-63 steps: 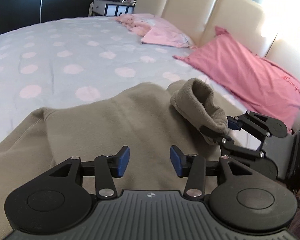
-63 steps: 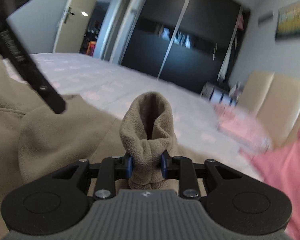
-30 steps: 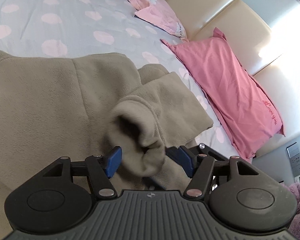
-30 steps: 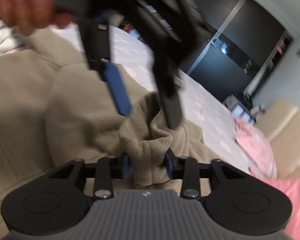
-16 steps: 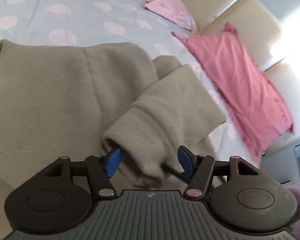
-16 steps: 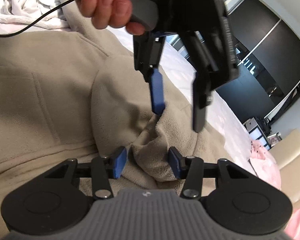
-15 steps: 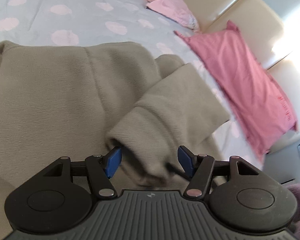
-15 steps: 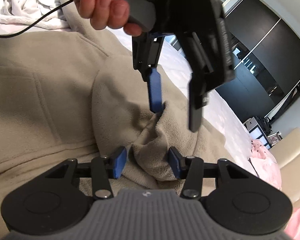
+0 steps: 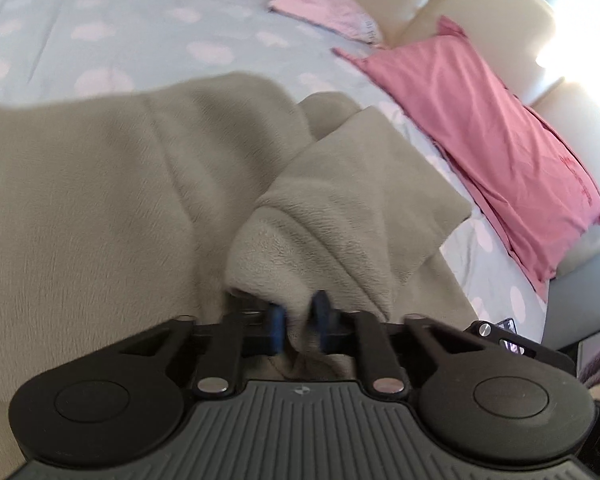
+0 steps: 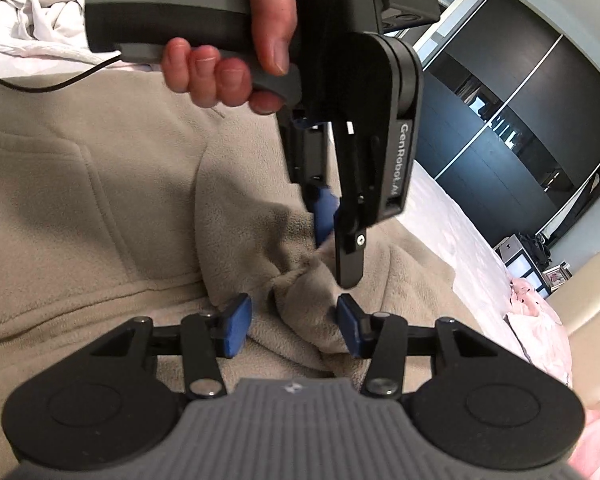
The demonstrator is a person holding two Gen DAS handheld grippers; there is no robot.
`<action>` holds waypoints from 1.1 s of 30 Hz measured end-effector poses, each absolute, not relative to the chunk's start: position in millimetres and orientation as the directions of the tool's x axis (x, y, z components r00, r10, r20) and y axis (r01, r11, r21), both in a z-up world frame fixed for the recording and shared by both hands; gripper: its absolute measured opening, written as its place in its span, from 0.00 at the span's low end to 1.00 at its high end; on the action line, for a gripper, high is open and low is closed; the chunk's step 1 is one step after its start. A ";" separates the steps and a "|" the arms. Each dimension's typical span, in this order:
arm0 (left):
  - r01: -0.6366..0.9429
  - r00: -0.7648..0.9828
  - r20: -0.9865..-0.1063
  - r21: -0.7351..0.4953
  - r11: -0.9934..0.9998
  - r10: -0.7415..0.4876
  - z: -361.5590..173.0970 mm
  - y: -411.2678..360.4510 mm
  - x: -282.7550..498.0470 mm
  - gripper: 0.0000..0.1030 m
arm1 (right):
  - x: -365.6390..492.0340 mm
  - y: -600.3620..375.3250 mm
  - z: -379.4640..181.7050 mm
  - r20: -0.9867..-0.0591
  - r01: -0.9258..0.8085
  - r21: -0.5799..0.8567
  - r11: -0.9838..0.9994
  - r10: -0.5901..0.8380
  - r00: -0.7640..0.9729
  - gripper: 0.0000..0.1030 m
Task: Fold clothes
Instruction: 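Carry the sleeve cuff with the left tool and lay it on the hoodie body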
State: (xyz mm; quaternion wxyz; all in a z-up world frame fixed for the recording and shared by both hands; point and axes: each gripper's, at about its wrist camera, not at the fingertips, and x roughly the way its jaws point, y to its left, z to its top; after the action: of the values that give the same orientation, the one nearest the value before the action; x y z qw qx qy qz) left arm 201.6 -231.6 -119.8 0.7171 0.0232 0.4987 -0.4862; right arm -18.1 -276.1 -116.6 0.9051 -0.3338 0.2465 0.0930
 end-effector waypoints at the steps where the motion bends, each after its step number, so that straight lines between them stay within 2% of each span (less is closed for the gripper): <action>1: 0.727 0.034 -0.732 -0.450 0.520 -0.681 -117.1 -230.7 200.8 0.08 | -20.1 -276.3 -115.8 -0.505 -0.336 -0.552 0.764 0.015 0.863 0.57; 5: 0.754 0.039 -0.708 -0.443 0.486 -0.705 -97.9 -231.9 199.7 0.06 | -32.7 -275.6 -112.8 -0.478 -0.355 -0.536 0.766 0.071 0.876 0.57; 9: 0.777 0.065 -0.656 -0.440 0.451 -0.752 -64.1 -230.3 204.0 0.06 | -36.4 -274.7 -114.1 -0.496 -0.375 -0.522 0.766 0.085 0.864 0.55; 11: 0.789 0.091 -0.622 -0.431 0.438 -0.777 -44.4 -228.9 207.0 0.05 | -35.4 -276.9 -114.1 -0.493 -0.349 -0.524 0.777 0.057 0.868 0.46; 17: 0.806 0.181 -0.545 -0.394 0.441 -0.818 8.3 -220.5 214.4 0.04 | -17.0 -282.7 -115.2 -0.471 -0.246 -0.540 0.805 -0.047 0.881 0.37; 22: 0.811 0.248 -0.491 -0.367 0.456 -0.835 43.1 -213.1 219.0 0.03 | -4.5 -300.8 -115.0 -0.457 -0.138 -0.552 0.822 -0.159 0.875 0.35; 26: 0.805 0.294 -0.461 -0.353 0.477 -0.837 56.4 -200.8 223.9 0.02 | -2.4 -339.4 -108.2 -0.457 -0.033 -0.535 0.844 -0.256 0.852 0.26; 33: 0.747 0.419 -0.433 -0.335 0.574 -0.798 67.9 -157.0 244.6 0.02 | 9.8 -389.8 -113.4 -0.468 0.108 -0.527 0.843 -0.394 0.791 0.26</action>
State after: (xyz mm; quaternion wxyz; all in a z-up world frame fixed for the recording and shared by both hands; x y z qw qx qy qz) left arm 244.6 -157.0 67.9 0.8411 -0.0451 0.2820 -0.4594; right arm 9.8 -389.8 -113.4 0.9143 -0.2442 0.2925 -0.1373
